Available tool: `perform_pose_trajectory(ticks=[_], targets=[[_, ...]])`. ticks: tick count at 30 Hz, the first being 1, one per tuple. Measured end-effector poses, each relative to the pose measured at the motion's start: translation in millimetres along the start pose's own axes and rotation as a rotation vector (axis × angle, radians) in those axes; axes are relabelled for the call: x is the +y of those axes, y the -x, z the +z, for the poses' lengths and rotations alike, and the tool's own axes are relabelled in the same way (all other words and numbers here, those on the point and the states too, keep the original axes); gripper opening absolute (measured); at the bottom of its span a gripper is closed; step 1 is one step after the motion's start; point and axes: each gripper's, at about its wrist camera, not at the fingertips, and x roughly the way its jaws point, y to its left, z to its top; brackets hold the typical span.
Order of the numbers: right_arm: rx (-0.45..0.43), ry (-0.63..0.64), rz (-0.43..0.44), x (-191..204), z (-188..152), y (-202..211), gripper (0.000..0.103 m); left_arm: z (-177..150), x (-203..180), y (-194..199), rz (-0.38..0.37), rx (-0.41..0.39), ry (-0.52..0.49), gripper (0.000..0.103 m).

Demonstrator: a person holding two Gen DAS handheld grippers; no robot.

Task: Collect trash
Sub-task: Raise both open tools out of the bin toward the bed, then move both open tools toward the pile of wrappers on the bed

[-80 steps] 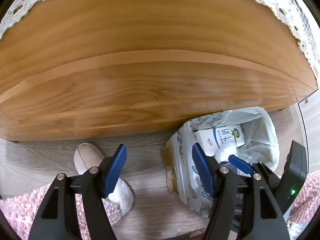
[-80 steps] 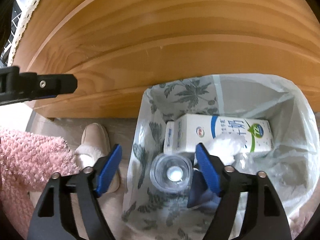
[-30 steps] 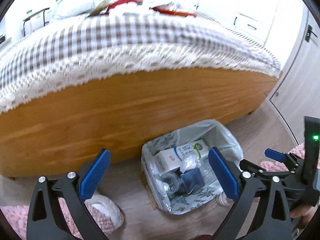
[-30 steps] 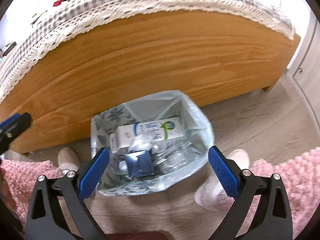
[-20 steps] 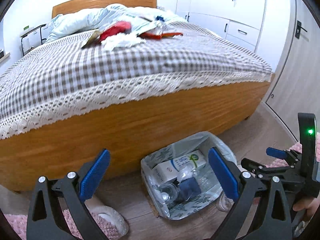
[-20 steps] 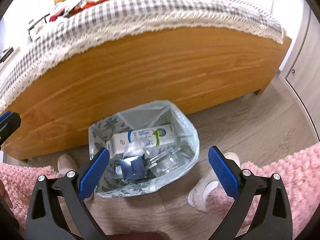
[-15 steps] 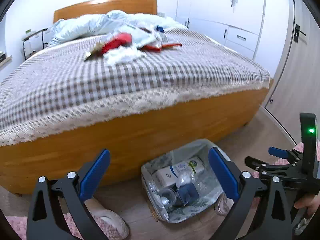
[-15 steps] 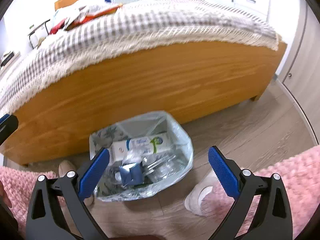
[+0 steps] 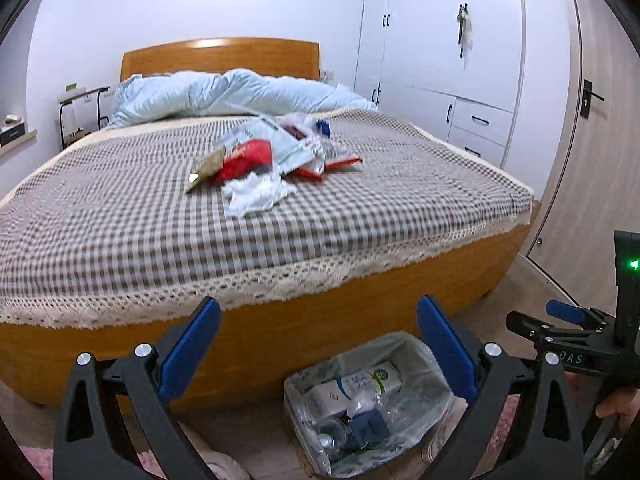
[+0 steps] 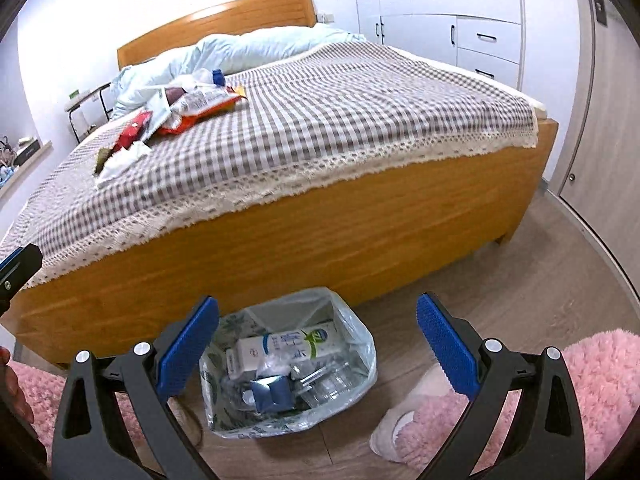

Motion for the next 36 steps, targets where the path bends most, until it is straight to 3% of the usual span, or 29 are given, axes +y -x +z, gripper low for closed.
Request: perform_pose_trajectory(ticks=[15,23,30,36], targets=[[-0.168,0.071,0.033,14.0,36.5,15.6,0.095,35.9,5.9,14.8,0.055,-0.104,-0.011,0.095],[-0.203,0.099,0.069,27.5,53.6,12.2,0.095,47.2,13.1,9.5,0.062,-0.121,0.029,0.095],[-0.274,0.120,0.113,38.5,108.8,-10.0,0.095,81.0,15.7,-19.9,0.084,-0.135,0.057,0.095],[-0.297,0.121,0.176,52.3,165.2,-38.4,0.095,120.8,38.4,-61.8,0.094,-0.104,0.159,0.095]])
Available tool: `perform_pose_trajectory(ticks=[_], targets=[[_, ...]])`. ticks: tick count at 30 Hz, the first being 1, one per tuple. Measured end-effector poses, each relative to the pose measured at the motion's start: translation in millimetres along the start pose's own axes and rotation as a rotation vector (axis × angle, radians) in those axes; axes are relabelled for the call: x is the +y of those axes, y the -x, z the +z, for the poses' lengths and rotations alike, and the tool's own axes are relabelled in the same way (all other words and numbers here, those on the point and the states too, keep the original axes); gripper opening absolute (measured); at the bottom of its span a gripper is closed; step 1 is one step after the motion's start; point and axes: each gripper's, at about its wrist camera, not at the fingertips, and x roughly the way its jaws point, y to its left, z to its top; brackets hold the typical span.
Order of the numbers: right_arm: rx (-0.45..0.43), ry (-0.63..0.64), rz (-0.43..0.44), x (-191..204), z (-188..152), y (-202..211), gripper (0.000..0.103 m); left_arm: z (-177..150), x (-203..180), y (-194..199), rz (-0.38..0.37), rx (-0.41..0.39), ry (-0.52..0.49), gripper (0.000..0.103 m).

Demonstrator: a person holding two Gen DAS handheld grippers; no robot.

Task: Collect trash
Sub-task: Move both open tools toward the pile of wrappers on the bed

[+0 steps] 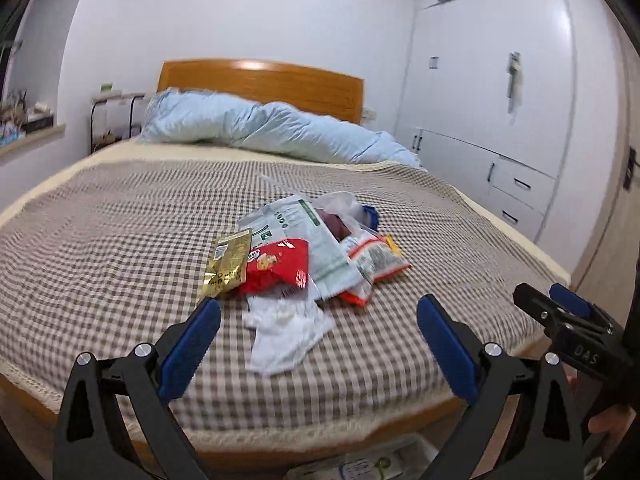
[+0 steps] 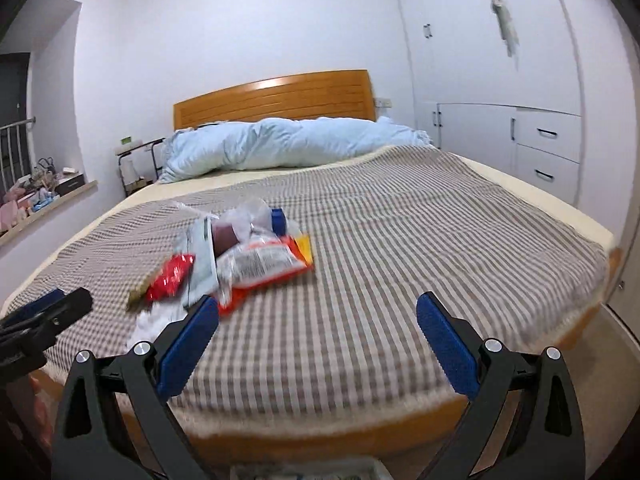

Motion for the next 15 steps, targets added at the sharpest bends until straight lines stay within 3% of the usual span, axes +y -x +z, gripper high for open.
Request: perform_pose_trajectory(ticks=[6,15], targets=[[-0.006,0.055,0.013,-2.7,23.1,-24.5,0.095,26.6,5.2,-18.6,0.030,-0.030,0.019,0.095],[0.063,0.072,0.044,-13.7,24.0,-67.7,0.095,44.7,-5.4,-63.5,0.014,0.003,-0.008,0.095]])
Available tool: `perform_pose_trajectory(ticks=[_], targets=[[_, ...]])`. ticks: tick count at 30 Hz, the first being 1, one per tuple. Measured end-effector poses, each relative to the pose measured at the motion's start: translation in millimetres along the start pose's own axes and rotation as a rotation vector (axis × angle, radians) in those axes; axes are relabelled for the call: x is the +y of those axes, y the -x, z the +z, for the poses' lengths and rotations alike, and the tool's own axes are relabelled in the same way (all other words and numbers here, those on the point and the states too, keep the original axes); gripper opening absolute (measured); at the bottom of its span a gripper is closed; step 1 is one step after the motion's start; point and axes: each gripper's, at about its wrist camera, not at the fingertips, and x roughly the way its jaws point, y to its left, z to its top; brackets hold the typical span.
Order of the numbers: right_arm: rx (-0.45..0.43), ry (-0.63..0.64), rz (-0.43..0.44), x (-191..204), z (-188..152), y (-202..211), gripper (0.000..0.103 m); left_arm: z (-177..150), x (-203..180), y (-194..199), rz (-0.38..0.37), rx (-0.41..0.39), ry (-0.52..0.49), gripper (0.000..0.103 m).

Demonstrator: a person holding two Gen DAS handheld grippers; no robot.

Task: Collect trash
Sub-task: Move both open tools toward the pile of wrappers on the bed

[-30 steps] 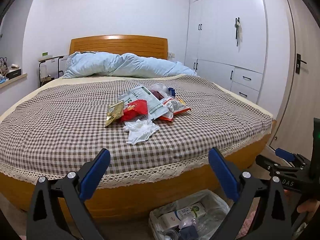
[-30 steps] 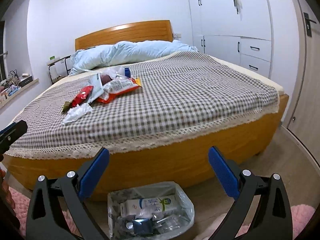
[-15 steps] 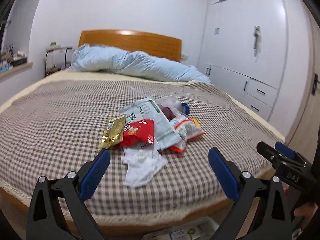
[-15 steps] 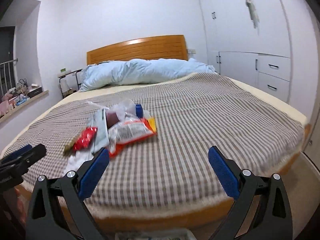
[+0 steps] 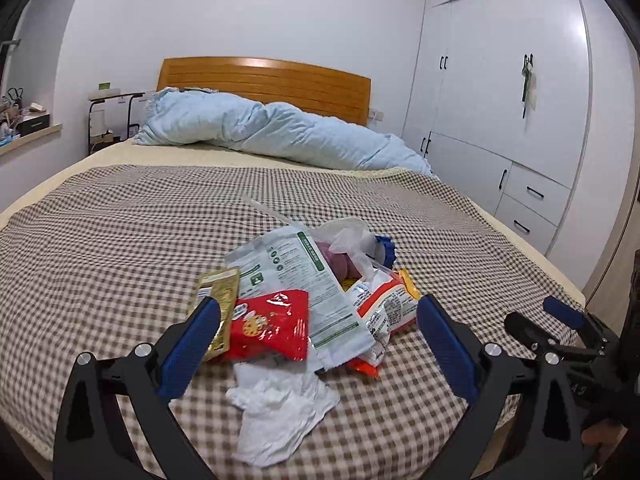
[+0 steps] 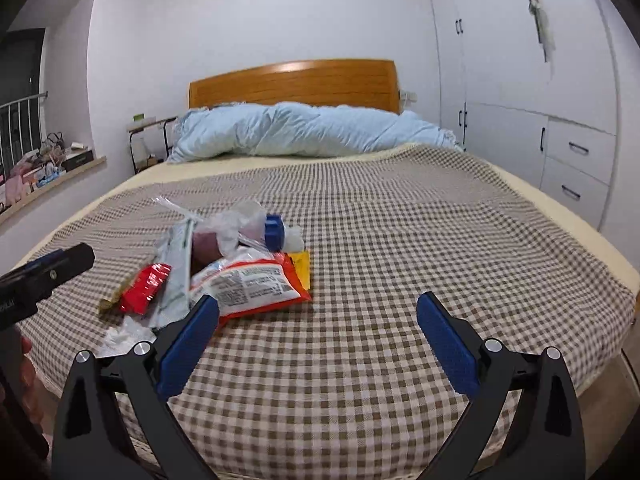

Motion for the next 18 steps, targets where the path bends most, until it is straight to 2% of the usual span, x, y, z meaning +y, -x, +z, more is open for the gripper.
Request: perform_pose_trajectory(ticks=[5,10,13,18], targets=[[0.061,-0.022,0.017,-9.0,-10.1,-4.9,0.095,-2.4,-3.5,-14.1,-0.010,0.015,0.019,0.095],[0.078,-0.016,-0.026,-22.8,-26.3,11.9,0.095,-8.1,-8.1,-18.8,-0.029,0.033,0.071,0.095],[0.053,-0.034,-0.018,-28.6,-16.4,7.6,0.095,-3.1,-10.5,-14.1,-0.018,0.013,0.042,0.095],[0.013,-0.001,0.078,-18.4,12.9,-25.5,0.095,12.5,-8.4,-13.8,0.038,-0.024,-0.045,0.095]])
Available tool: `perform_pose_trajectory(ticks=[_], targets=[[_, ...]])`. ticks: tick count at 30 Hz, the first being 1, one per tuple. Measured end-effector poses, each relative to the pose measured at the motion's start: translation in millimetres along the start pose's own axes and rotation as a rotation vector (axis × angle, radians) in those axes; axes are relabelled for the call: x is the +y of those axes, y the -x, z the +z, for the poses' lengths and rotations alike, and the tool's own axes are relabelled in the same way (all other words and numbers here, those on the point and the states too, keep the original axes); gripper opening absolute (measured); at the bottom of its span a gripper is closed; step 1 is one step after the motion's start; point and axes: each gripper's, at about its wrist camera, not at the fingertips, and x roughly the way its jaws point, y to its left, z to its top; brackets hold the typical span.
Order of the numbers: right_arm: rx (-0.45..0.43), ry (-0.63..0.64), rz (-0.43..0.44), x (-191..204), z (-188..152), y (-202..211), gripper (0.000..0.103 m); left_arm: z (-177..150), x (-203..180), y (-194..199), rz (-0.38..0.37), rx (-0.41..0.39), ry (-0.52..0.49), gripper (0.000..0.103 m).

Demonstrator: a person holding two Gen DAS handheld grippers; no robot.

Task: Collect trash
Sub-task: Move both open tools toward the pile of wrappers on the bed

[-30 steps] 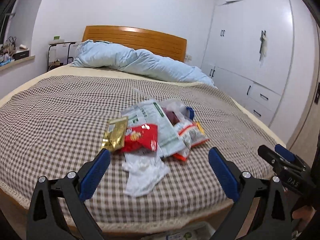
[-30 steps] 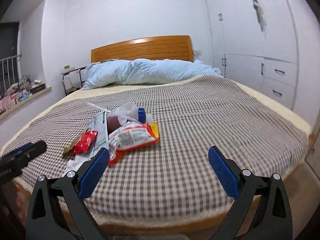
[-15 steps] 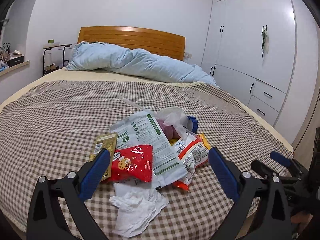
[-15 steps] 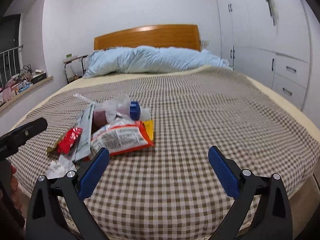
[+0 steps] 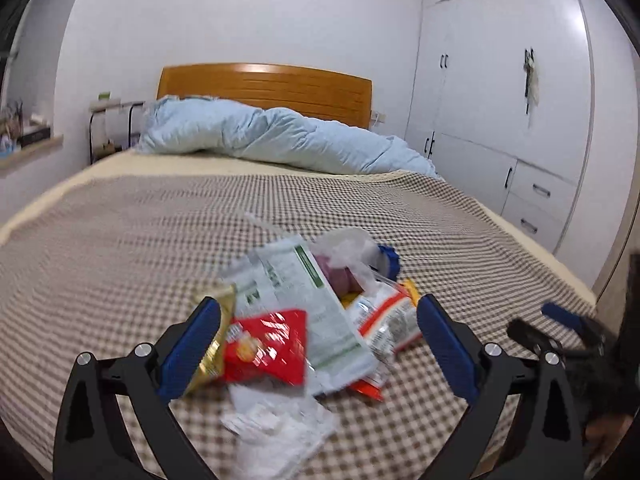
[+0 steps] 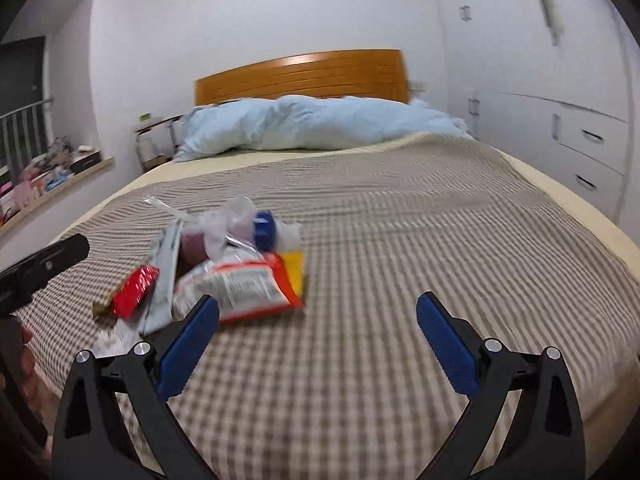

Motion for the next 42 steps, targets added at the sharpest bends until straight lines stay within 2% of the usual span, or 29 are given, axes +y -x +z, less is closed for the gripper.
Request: perform_pose_trajectory(ticks=[4,8,14,17,19,23,30,35,42], targets=[[0.022,0.052,0.012,14.7,9.6,-13.1,0.095,20.0,2.1,2.6,0.017,0.010,0.005,0.095],[0.037,0.025,0.032,19.7,7.1,-8.6,0.095,35.5,5.1,13.2,0.040,0.038,-0.004,0.095],[-0.010,0.019,0.029,23.3,-10.8,-5.7,0.095,15.1,6.4,34.0,0.065,-0.042,-0.039,0.095],[0.030,-0.008,0.047,29.5,-16.1,-2.7,0.095,3.9,7.1,33.5,0.055,0.011,-0.027,0.095],[0.023,0.008,0.051,36.1,-16.3,2.9,0.095,-1.0,7.0,31.8,0.057,0.039,-0.036,0.095],[-0.006,0.004,0.030,42.1,-15.5,10.6,0.095,-6.9,11.5,34.7,0.083,0.043,0.012,0.095],[-0.037,0.004,0.014,43.2,-1.2,-12.8,0.095,-5.2,26.7,26.3,0.098,0.035,0.052,0.095],[-0.019,-0.053,0.037,30.1,-10.7,-23.5,0.095,-4.0,32.3,14.5,0.092,0.033,0.069,0.095],[0.018,0.000,0.070,25.3,-8.7,-33.6,0.095,1.1,25.3,-3.7,0.098,0.039,0.075,0.095]])
